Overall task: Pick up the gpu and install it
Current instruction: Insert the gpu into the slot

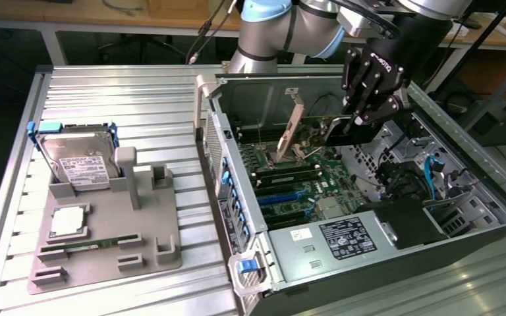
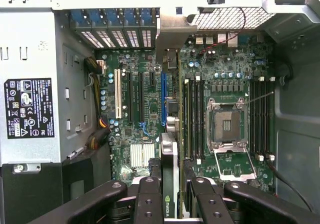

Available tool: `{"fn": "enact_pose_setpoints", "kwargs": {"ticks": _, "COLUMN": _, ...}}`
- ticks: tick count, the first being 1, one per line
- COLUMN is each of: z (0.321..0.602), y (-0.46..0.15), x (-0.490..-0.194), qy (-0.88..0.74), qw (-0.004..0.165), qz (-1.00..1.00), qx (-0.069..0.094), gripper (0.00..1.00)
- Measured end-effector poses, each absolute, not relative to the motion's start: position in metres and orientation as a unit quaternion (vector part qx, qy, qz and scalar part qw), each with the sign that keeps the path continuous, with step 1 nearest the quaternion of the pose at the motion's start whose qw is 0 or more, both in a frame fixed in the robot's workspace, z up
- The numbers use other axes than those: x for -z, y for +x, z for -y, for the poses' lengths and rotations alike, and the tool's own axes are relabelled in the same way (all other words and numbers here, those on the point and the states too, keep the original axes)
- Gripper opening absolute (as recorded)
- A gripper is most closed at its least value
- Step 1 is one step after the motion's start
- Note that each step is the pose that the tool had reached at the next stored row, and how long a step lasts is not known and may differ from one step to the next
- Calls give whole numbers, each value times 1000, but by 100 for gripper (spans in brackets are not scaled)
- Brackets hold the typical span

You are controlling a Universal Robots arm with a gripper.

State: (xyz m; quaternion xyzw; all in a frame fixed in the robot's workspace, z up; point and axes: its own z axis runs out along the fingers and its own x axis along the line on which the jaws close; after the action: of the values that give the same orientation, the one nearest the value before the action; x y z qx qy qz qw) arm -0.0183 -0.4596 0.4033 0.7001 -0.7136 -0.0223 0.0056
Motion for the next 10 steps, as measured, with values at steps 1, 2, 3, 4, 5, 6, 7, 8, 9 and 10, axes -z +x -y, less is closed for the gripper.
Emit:
{"fn": "enact_pose_setpoints", "kwargs": {"ticks": 1, "z": 460, "y": -18, "x": -403, "qy": 700, "qw": 6, "qz": 714, "qx": 22, "gripper": 27}}
{"fn": "enact_pose_setpoints", "kwargs": {"ticks": 2, "z": 460, "y": -18, "x": -403, "qy": 700, "qw": 6, "qz": 714, "qx": 22, "gripper": 27}}
{"fn": "enact_pose_setpoints", "kwargs": {"ticks": 3, "z": 460, "y": -18, "x": -403, "qy": 700, "qw": 6, "qz": 714, "qx": 22, "gripper": 27}}
{"fn": "enact_pose_setpoints", "kwargs": {"ticks": 4, "z": 460, "y": -18, "x": -403, "qy": 700, "qw": 6, "qz": 714, "qx": 22, "gripper": 27}}
{"fn": "enact_pose_setpoints", "kwargs": {"ticks": 5, "z": 460, "y": -18, "x": -403, "qy": 700, "qw": 6, "qz": 714, "qx": 22, "gripper": 27}}
{"fn": "enact_pose_setpoints", "kwargs": {"ticks": 6, "z": 460, "y": -18, "x": -403, "qy": 700, "qw": 6, "qz": 714, "qx": 22, "gripper": 27}}
{"fn": "enact_pose_setpoints", "kwargs": {"ticks": 7, "z": 460, "y": -18, "x": -403, "qy": 700, "qw": 6, "qz": 714, "qx": 22, "gripper": 27}}
{"fn": "enact_pose_setpoints", "kwargs": {"ticks": 8, "z": 460, "y": -18, "x": -403, "qy": 700, "qw": 6, "qz": 714, "qx": 22, "gripper": 27}}
{"fn": "enact_pose_setpoints", "kwargs": {"ticks": 9, "z": 460, "y": -18, "x": -403, "qy": 700, "qw": 6, "qz": 714, "qx": 22, "gripper": 27}}
{"fn": "enact_pose_setpoints", "kwargs": {"ticks": 10, "z": 460, "y": -19, "x": -402, "qy": 700, "qw": 5, "qz": 714, "qx": 23, "gripper": 27}}
